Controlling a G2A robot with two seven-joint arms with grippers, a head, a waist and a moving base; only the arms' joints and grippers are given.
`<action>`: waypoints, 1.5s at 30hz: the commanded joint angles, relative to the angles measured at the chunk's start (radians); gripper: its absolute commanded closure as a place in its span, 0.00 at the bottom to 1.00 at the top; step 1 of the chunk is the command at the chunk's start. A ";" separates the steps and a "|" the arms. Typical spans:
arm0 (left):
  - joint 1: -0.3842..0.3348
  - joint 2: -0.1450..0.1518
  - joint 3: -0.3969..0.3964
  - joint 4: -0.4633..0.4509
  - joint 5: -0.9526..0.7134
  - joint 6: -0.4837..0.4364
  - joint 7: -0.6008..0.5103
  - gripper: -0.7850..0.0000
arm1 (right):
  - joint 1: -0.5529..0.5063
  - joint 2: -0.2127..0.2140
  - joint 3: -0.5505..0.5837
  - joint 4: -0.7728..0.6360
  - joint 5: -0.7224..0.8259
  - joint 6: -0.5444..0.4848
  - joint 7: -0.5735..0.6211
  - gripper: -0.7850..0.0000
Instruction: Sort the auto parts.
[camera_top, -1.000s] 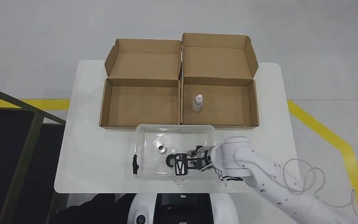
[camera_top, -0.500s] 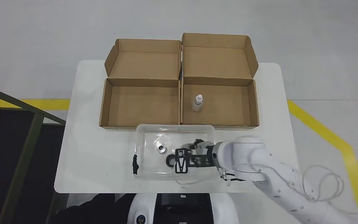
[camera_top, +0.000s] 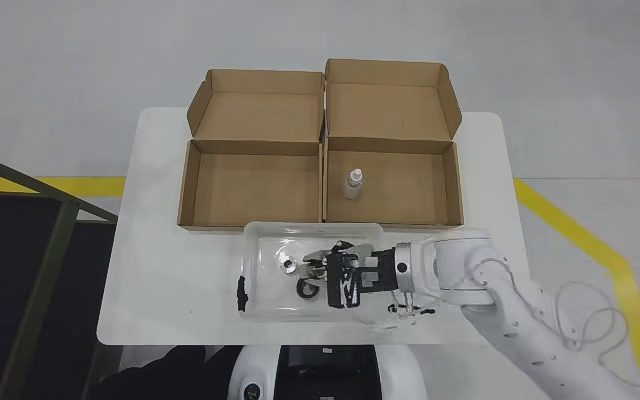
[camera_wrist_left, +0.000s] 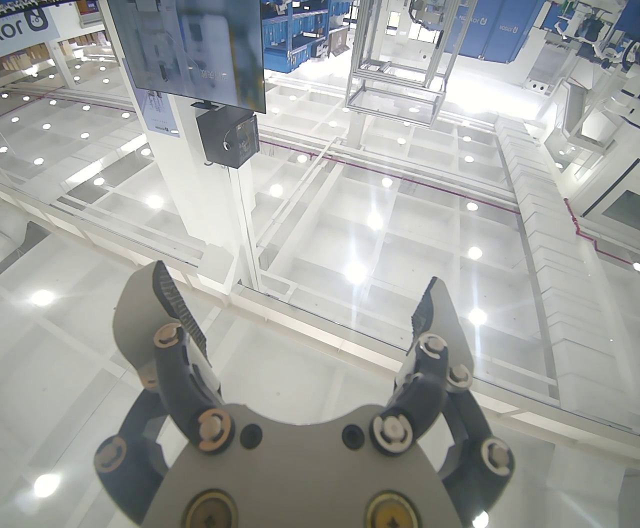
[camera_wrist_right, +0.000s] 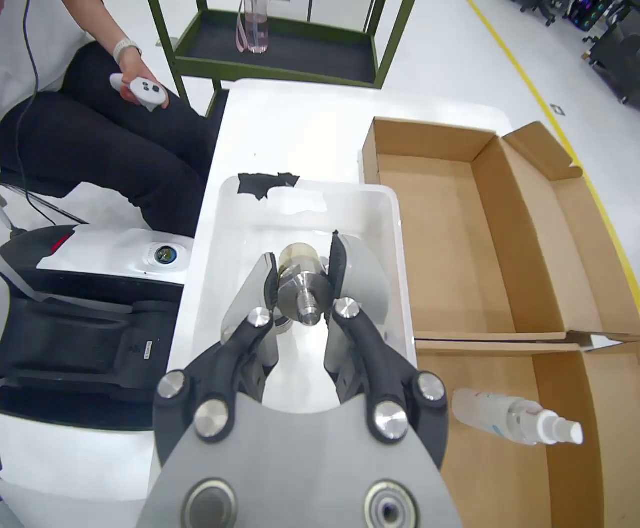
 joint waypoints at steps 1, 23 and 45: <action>0.000 0.000 0.000 0.000 0.000 0.000 0.000 0.00 | 0.003 -0.002 0.007 0.005 -0.006 0.003 -0.040 1.00; 0.000 0.000 0.000 0.000 0.000 0.000 0.000 0.00 | 0.020 -0.009 0.174 -0.015 0.132 0.004 -0.395 1.00; 0.000 0.000 0.000 0.000 0.000 0.000 0.000 0.00 | -0.054 -0.015 0.298 -0.053 0.073 0.054 -0.559 1.00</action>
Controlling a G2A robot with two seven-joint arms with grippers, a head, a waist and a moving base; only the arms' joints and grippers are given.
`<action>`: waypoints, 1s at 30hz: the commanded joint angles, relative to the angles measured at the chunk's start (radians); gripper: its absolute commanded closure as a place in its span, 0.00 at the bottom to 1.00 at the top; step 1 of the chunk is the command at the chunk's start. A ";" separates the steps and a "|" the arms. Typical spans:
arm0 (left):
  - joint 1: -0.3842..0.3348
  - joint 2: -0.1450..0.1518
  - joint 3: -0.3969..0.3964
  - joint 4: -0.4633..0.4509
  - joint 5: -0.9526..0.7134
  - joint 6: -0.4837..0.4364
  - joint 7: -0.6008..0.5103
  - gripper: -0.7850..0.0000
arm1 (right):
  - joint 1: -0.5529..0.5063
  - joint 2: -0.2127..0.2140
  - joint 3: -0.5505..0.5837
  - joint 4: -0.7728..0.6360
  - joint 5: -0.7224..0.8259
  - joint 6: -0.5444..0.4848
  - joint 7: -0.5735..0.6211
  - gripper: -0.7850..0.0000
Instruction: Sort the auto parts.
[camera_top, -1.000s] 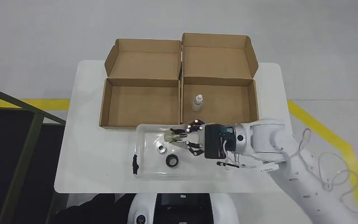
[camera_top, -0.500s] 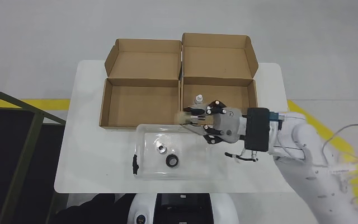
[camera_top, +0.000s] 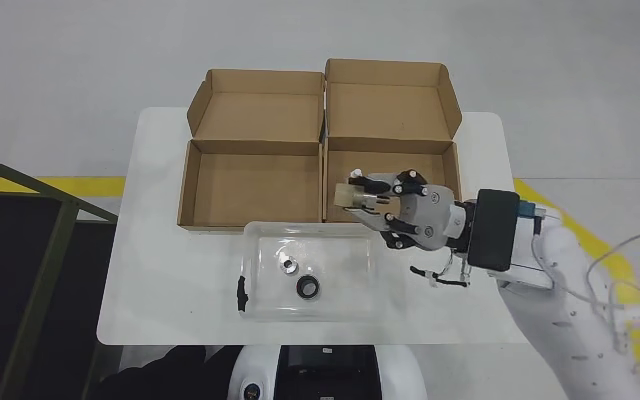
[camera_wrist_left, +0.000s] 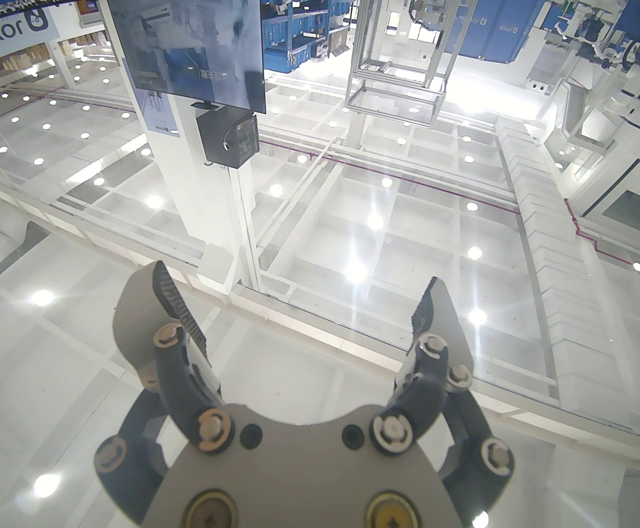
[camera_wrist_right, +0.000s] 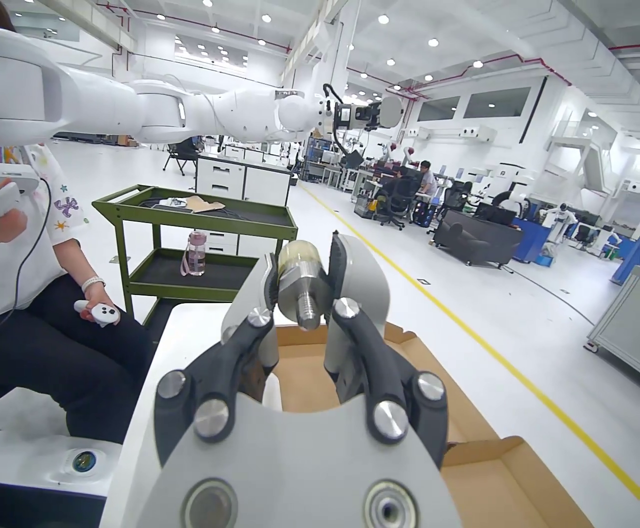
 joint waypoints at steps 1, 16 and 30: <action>0.000 0.000 0.000 0.000 0.000 0.000 0.000 0.00 | -0.006 0.000 0.004 -0.003 -0.003 0.007 0.006 1.00; 0.000 0.000 0.000 0.000 0.000 0.000 0.000 0.00 | -0.062 0.008 0.038 -0.002 -0.096 0.006 0.141 1.00; 0.000 0.000 0.000 0.000 0.000 0.000 0.000 0.00 | -0.082 0.015 0.060 0.149 -0.143 0.026 0.268 1.00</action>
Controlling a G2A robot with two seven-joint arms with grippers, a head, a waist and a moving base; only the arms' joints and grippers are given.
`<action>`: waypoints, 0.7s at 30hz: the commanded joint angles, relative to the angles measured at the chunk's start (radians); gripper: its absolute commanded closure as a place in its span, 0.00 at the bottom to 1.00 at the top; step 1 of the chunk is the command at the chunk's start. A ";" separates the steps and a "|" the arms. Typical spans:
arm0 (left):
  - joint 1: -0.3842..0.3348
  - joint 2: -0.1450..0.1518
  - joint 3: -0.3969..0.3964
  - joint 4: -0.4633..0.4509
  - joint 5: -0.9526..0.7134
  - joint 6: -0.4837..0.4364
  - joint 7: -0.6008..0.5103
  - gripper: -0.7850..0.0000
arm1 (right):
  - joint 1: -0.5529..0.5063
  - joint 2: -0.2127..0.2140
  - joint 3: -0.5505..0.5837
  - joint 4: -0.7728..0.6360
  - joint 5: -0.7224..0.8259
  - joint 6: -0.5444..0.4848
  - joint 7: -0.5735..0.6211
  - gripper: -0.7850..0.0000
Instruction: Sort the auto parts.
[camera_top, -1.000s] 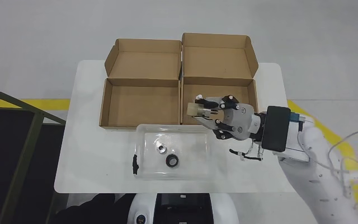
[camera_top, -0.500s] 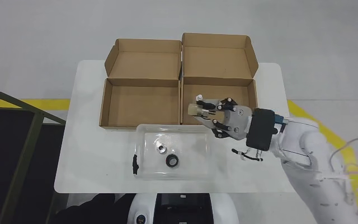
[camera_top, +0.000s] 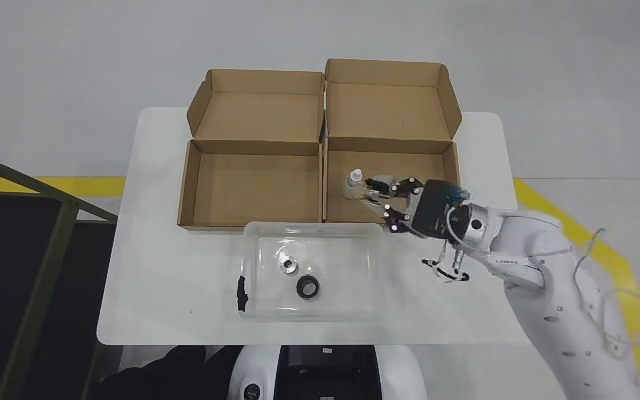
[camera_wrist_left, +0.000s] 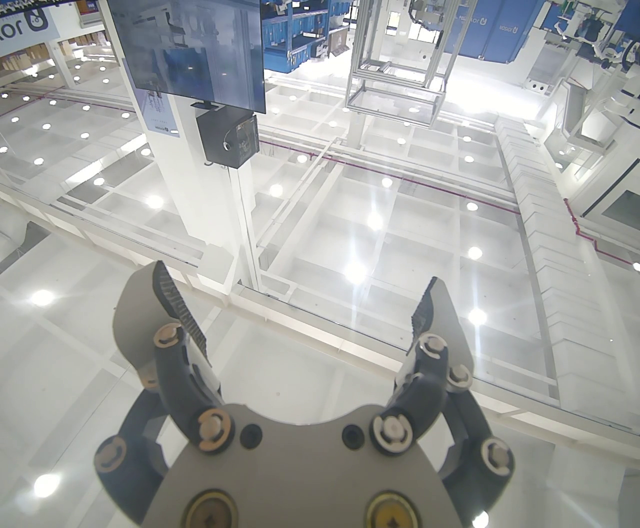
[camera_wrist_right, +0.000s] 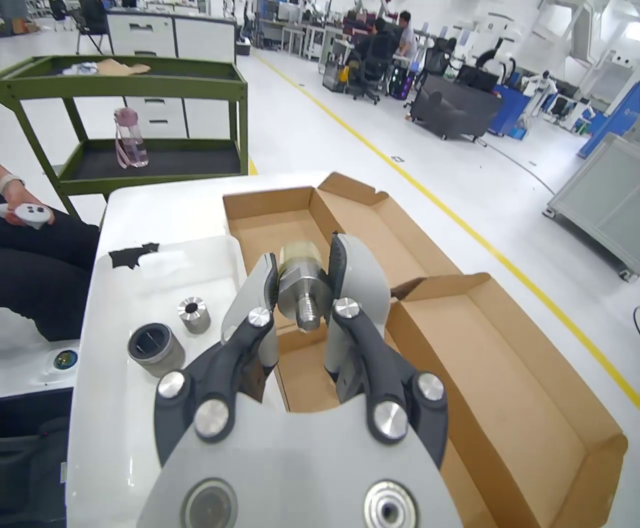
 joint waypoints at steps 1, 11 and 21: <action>0.000 0.000 0.000 0.000 0.000 0.000 0.000 0.00 | 0.002 0.002 0.006 0.022 -0.006 0.007 0.031 1.00; 0.000 0.000 0.000 0.000 0.000 0.000 0.000 0.00 | 0.030 0.003 -0.002 0.087 -0.012 0.063 0.186 1.00; 0.000 0.000 0.000 0.000 0.000 0.000 0.000 0.00 | 0.118 -0.005 -0.072 0.171 -0.018 0.109 0.366 1.00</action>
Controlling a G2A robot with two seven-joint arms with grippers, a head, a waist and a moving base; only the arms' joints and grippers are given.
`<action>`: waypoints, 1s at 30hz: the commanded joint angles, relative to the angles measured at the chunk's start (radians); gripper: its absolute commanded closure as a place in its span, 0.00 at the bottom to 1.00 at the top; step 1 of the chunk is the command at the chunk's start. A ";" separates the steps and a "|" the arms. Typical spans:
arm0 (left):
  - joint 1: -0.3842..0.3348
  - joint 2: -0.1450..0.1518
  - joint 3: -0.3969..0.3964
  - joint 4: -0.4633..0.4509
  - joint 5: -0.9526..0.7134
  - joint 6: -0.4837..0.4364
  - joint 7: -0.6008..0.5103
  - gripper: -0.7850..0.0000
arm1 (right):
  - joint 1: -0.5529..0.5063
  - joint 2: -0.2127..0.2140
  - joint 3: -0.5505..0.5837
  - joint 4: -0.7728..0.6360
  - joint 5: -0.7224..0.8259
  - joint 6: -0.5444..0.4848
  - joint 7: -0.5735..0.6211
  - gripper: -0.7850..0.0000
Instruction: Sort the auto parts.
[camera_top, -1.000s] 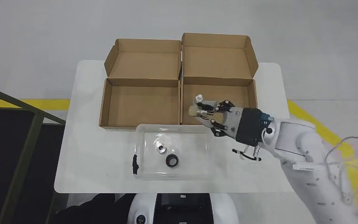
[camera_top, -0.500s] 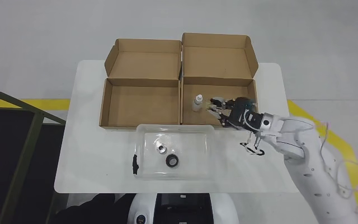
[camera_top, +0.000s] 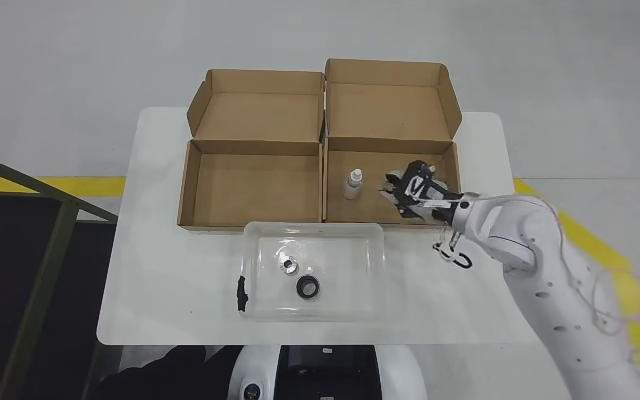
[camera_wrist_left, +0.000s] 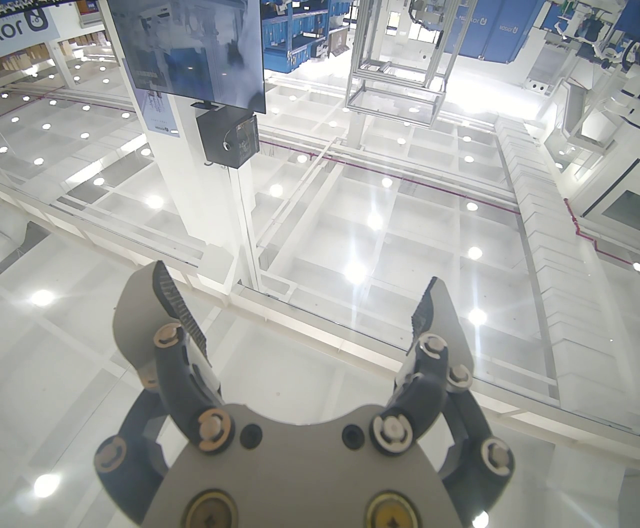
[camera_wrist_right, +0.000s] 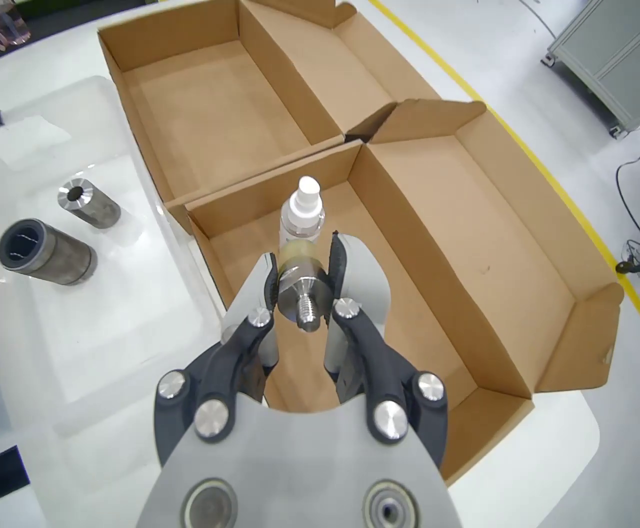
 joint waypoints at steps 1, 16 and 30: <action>0.000 0.000 0.000 0.000 0.000 0.000 0.000 0.00 | 0.021 -0.003 -0.017 0.021 -0.001 0.007 0.029 1.00; 0.000 0.000 0.000 0.000 0.000 0.000 0.000 0.00 | 0.205 -0.045 -0.195 0.223 0.029 0.046 0.199 1.00; 0.000 0.000 0.000 0.000 0.000 0.000 0.000 0.00 | 0.324 -0.088 -0.317 0.379 0.031 0.069 0.258 1.00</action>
